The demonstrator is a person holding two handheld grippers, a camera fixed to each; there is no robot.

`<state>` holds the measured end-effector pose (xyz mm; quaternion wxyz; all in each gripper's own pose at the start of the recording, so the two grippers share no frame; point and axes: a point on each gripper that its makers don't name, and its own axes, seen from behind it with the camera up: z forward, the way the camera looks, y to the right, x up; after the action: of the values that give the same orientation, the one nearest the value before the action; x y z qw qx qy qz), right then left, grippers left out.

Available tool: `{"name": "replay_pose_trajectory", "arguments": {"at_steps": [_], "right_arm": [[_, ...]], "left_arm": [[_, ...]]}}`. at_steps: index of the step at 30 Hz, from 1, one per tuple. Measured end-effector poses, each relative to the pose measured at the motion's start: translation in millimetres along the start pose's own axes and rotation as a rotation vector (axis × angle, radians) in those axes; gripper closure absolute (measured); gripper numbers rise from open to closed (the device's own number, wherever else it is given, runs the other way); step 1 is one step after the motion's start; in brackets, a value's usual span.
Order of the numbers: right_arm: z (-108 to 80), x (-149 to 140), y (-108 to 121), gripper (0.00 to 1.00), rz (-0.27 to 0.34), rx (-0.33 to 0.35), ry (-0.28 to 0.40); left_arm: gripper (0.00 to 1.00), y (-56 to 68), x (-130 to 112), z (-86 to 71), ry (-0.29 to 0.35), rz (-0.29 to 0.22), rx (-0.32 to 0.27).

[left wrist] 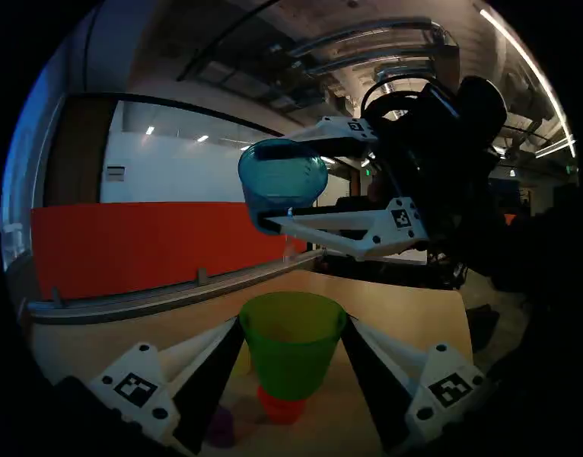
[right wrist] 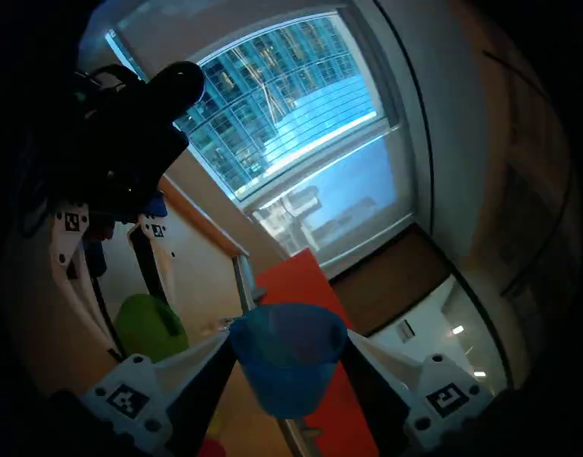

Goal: Pour water

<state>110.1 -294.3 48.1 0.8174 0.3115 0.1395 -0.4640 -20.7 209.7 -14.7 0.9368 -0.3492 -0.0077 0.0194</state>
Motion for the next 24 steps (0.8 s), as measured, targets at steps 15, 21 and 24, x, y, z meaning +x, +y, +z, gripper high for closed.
{"name": "replay_pose_trajectory", "arguments": {"at_steps": [15, 21, 24], "right_arm": [[-0.3, -3.9, 9.6, 0.09, -0.072, -0.027, -0.012], [-0.1, -4.9, 11.5, 0.09, -0.097, -0.033, -0.011], [-0.1, -5.0, 12.4, 0.1, -0.109, -0.037, -0.012]], "left_arm": [[0.12, 3.5, 1.5, 1.4, -0.001, 0.006, -0.011], [0.12, 3.6, 0.2, 1.5, -0.002, 0.006, -0.012], [0.12, 3.4, -0.1, 1.8, -0.001, 0.005, -0.012]]}}
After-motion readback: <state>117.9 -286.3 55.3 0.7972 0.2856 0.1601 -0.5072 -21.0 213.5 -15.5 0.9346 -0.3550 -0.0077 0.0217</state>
